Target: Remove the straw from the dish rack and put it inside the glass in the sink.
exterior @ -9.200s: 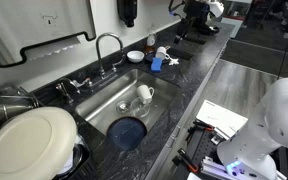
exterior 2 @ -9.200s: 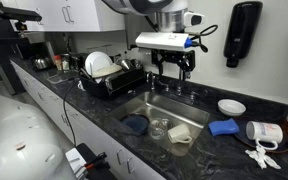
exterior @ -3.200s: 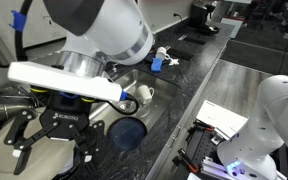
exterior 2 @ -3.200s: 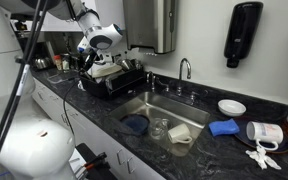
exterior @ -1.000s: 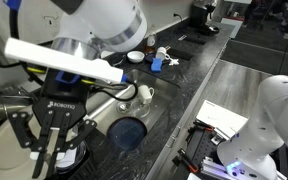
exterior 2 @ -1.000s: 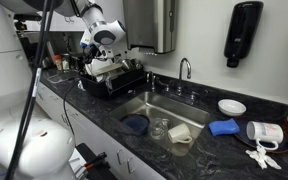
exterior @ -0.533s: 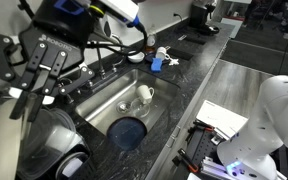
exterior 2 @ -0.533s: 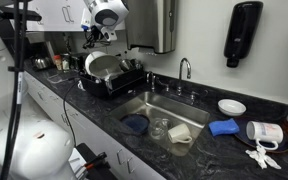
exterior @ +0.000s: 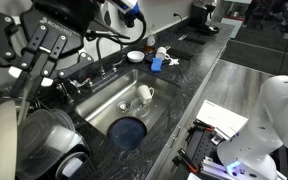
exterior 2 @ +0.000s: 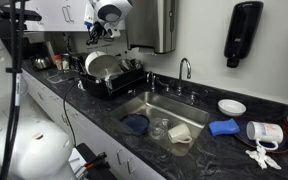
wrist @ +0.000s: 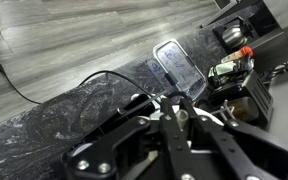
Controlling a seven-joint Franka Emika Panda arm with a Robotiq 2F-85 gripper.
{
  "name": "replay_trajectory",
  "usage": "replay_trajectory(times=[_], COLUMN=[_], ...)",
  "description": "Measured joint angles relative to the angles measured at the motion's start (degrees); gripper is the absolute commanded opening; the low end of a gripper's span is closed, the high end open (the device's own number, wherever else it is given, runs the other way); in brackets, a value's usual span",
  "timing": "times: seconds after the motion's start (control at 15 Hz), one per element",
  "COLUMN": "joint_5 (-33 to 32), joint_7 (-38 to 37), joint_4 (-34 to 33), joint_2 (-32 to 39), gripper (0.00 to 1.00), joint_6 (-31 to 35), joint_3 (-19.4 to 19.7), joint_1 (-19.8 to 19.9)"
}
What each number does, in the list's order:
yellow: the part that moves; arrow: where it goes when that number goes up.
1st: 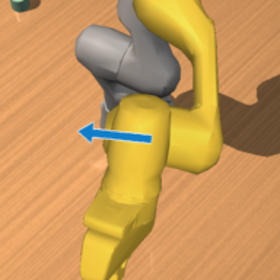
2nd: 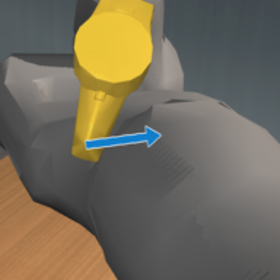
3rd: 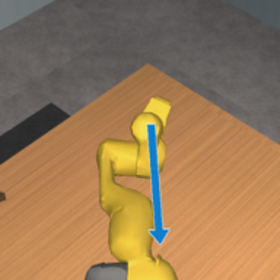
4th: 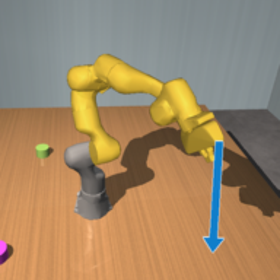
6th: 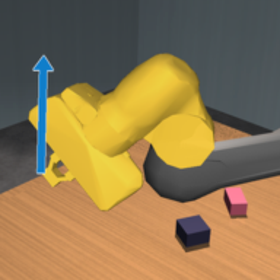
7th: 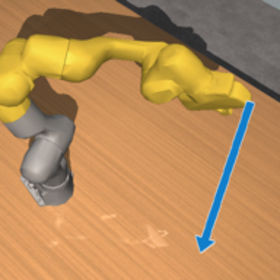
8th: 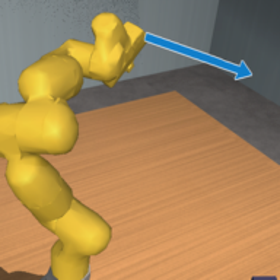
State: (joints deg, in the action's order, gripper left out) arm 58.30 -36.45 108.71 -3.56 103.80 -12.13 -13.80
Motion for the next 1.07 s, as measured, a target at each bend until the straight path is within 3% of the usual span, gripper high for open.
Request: replay_trajectory(times=[0.33, 1.07], joint_5=[-2.7, -19.0], joint_7=[-0.8, -10.6], joint_4=[1.3, 4.7], joint_2=[-0.8, -7.9], gripper=[0.03, 0.03], joint_6=[-1.6, -1.8], joint_3=[1.2, 2.1], joint_1=[1.4, 4.9])
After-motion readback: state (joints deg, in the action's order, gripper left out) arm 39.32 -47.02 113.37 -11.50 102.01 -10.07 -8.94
